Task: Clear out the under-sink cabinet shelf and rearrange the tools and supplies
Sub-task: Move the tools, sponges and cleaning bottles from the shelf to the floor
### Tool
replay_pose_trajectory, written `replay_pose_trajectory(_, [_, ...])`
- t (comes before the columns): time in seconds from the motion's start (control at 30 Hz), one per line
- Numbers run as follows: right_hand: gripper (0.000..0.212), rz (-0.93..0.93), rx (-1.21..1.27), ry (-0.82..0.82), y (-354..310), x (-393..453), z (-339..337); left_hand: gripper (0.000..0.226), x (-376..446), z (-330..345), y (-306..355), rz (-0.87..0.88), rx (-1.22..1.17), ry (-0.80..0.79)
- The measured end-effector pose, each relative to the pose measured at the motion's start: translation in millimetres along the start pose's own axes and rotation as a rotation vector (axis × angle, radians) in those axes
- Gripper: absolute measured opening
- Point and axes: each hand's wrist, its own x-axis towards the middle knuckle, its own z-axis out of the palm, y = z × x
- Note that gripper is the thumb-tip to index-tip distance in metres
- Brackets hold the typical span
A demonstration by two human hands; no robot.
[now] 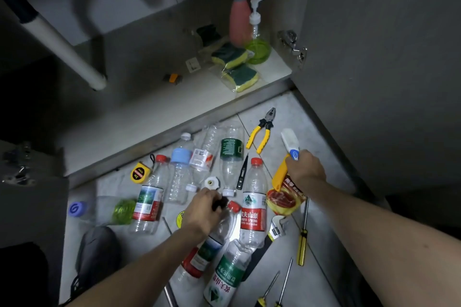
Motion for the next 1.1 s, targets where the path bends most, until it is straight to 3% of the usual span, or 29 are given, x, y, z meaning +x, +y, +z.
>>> replay_pose_trajectory(0.23, [0.044, 0.083, 0.028, -0.108, -38, -5, 16, 0.014, 8, -11, -3, -0.063, -0.113, -0.032])
replay_pose_trajectory(0.33, [0.036, 0.075, -0.104, -0.135, -46, -7, 17, 0.008, 13, -17, -8, -0.059, -0.110, -0.008])
replay_pose_trajectory(0.5, [0.027, -0.130, -0.275, 0.028, -64, 3, 4, 0.007, 27, -39, -9, -0.002, -0.074, 0.062])
replay_pose_trajectory(0.67, [0.030, -0.327, -0.082, 0.229, -114, 29, -30, 0.007, 69, -90, 1, 0.076, -0.077, 0.163])
replay_pose_trajectory(0.83, [0.017, -0.613, 0.038, 0.337, -178, 51, -50, 0.012, 135, -159, 14, 0.129, -0.036, 0.337])
replay_pose_trajectory(0.93, [0.031, -0.664, -0.035, 0.335, -207, 62, -45, 0.016, 180, -189, 22, 0.099, -0.046, 0.391])
replay_pose_trajectory(1.1, [0.055, -0.597, -0.051, 0.403, -233, 75, -27, 0.034, 238, -205, 31, 0.022, 0.123, 0.439])
